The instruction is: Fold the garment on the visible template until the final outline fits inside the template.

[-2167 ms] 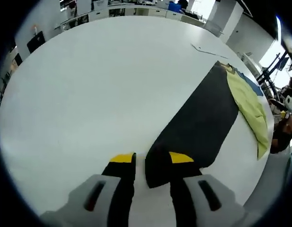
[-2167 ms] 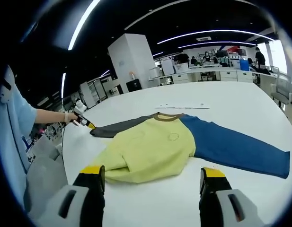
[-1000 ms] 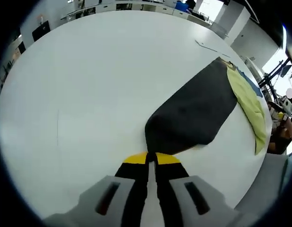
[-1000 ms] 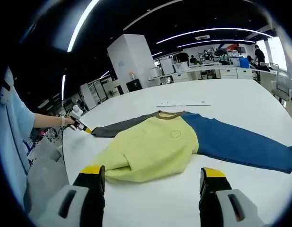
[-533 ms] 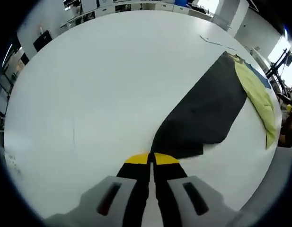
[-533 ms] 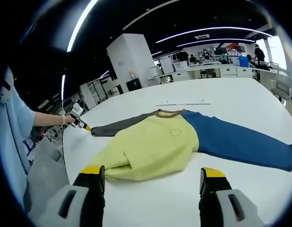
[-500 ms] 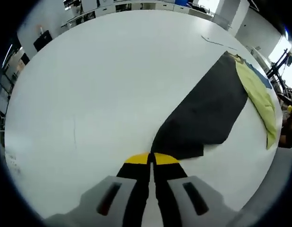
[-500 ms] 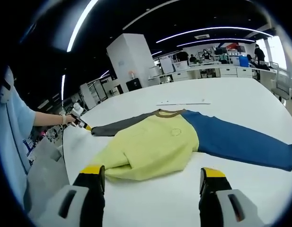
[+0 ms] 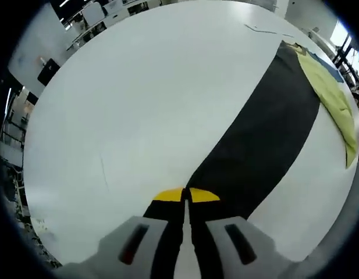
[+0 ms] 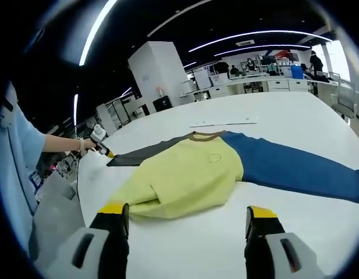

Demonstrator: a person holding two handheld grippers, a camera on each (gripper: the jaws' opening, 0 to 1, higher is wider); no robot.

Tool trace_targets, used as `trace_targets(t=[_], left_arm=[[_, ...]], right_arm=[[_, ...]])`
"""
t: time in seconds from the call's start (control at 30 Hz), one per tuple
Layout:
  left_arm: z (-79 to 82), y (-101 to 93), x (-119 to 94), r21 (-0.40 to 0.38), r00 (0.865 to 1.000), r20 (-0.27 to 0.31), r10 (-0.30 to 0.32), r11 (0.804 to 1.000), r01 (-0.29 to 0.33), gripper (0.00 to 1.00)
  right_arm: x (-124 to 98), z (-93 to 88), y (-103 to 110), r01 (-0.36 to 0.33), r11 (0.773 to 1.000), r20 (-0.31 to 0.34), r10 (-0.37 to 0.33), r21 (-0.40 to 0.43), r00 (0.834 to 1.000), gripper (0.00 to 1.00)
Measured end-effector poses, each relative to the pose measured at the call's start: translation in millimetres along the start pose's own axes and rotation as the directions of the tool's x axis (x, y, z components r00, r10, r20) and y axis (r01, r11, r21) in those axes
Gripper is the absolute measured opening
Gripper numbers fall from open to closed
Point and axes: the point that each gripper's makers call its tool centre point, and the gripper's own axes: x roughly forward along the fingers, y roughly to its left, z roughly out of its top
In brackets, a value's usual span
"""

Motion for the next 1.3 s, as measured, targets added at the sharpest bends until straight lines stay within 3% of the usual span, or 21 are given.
trace_targets(t=[0.07, 0.2, 0.33, 0.4, 0.43, 0.47, 0.5, 0.53, 0.97, 1.3], left_arm=[[5.7, 0.5, -3, 0.011, 0.998, 0.055, 0.016, 1.0, -0.017, 0.0], [4.7, -11.6, -9, -0.118, 0.996, 0.088, -0.026, 0.992, 0.036, 0.22], [-1.6, -25.3, -19, -0.091, 0.994, 0.101, -0.027, 0.995, 0.036, 0.39], [5.3, -32.1, -21, -0.053, 0.986, 0.162, -0.04, 0.997, 0.049, 0.61], [2.9, -33.6, -21, -0.063, 0.988, 0.151, -0.037, 0.997, 0.047, 0.71], [7.5, -38.7, -22, -0.043, 0.981, 0.189, -0.05, 0.997, 0.059, 0.8], [6.5, -40.9, -23, -0.046, 0.981, 0.19, -0.049, 0.997, 0.059, 0.9], [7.1, -44.3, -24, -0.042, 0.979, 0.197, -0.048, 0.997, 0.058, 0.94], [18.4, -87.5, -48, -0.021, 0.966, 0.243, -0.091, 0.995, 0.099, 0.93], [22.2, -118.8, -75, -0.027, 0.957, 0.272, -0.1, 0.993, 0.111, 0.87]], right_arm=[[1, -0.8, 0, -0.003, 1.0, -0.001, 0.003, 0.003, 1.0, 0.84], [2, -1.3, 1, -0.009, 1.0, -0.002, 0.009, 0.003, 1.0, 0.84], [5, -0.9, 2, -0.017, 1.0, -0.002, 0.017, 0.002, 1.0, 0.84], [5, -0.5, 3, -0.019, 1.0, -0.001, 0.019, 0.0, 1.0, 0.85], [6, -0.1, 3, -0.022, 1.0, 0.0, 0.022, 0.001, 1.0, 0.85], [6, 0.1, 4, -0.024, 1.0, 0.001, 0.024, 0.001, 1.0, 0.85], [6, 0.3, 4, -0.025, 1.0, 0.002, 0.025, 0.001, 1.0, 0.85], [6, 0.0, 4, -0.027, 1.0, 0.002, 0.027, 0.0, 1.0, 0.85], [-1, 0.7, -5, -0.025, 1.0, 0.017, 0.025, -0.005, 1.0, 0.85], [-3, -11.1, -7, -0.047, 0.993, -0.029, 0.044, -0.105, 0.999, 0.85]])
